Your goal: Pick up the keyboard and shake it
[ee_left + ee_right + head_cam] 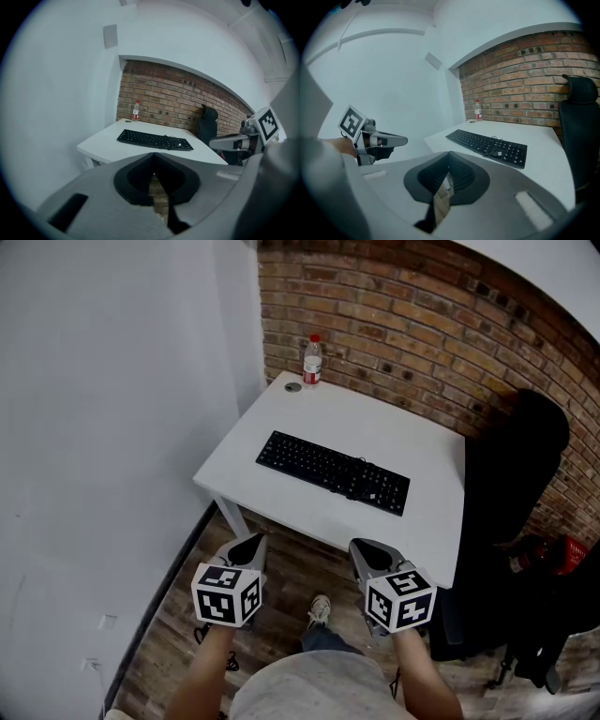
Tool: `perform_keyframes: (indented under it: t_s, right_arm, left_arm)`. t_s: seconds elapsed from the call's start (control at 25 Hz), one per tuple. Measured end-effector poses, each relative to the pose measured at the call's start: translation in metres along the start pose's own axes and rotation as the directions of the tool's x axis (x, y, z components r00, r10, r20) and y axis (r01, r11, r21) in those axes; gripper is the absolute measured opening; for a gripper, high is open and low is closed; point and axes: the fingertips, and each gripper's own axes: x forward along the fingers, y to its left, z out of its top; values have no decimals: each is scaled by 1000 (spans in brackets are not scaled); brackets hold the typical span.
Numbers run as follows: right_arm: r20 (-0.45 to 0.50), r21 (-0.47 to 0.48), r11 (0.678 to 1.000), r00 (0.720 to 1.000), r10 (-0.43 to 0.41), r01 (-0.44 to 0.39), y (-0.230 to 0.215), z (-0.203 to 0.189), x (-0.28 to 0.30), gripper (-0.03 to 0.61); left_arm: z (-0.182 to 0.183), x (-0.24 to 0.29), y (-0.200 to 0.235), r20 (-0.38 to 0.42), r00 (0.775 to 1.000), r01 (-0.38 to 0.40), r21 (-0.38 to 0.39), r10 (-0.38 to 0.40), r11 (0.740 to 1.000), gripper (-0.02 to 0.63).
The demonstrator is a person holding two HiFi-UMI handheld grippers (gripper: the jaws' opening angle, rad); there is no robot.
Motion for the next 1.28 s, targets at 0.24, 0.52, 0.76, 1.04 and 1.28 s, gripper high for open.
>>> perform_keyframes:
  t_s: [0.24,0.52,0.76,1.04,1.28]
  right_arm:
    - [-18,21,1000,1000,9,-9,-37,14,43,11]
    - [-35,44,999,999,1,0,-89,36,78,11]
    - [-44,78,997,999,-2,6,-130,44,101,11]
    - [-39,128,992,999,10,-5,-168,49,119,11]
    - [-33,167,986,999,-5,11,-193,51,123,11]
  left_arm:
    - [25,55,19,-21,1000,-2,13,3,1000,-8]
    - [53,122,22,-45,999,24,6,-24,1000,-8]
    - [69,168,19,-74,996,43,25,-41,999,-5]
    - [87,209,15,-84,995,60,45,-56,997,-3]
    - [87,228,22,-117,992,57,46,-51,997,-3]
